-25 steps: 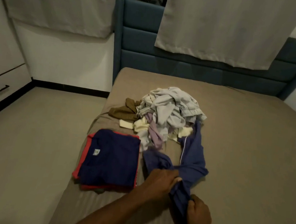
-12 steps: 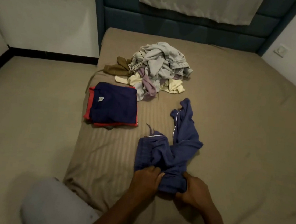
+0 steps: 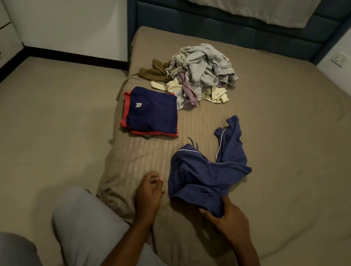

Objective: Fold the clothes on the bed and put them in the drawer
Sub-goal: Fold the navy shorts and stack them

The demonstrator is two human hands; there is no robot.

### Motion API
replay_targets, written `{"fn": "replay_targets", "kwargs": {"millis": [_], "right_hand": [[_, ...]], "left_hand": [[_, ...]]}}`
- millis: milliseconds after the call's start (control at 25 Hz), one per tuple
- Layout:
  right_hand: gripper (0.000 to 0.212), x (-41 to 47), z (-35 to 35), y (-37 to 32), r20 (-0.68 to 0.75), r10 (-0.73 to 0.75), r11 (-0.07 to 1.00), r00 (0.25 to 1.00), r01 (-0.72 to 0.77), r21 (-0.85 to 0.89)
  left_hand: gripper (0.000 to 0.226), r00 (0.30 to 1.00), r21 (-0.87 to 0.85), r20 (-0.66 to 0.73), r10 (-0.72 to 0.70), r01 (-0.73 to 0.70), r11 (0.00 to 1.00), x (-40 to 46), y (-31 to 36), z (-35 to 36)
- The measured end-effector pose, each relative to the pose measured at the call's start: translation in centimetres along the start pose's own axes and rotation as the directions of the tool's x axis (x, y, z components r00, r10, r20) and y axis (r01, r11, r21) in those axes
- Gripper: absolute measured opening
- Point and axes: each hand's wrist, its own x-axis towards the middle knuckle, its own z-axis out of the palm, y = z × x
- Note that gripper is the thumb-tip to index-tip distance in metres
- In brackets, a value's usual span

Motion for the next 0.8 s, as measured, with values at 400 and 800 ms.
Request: {"fn": "replay_targets", "kwargs": {"millis": [400, 800], "right_hand": [[0.060, 9.9, 2.1, -11.5, -0.153, -0.408, 0.890, 0.900, 0.355, -0.286], [0.029, 16.7, 1.4, -15.6, 0.402, -0.202, 0.754, 0.893, 0.404, -0.519]], "left_hand": [[0.047, 0.894, -0.287, 0.434, -0.107, 0.250, 0.925, 0.4, 0.6, 0.1], [0.027, 0.923, -0.226, 0.382, 0.045, 0.046, 0.973, 0.6, -0.3, 0.9]]}}
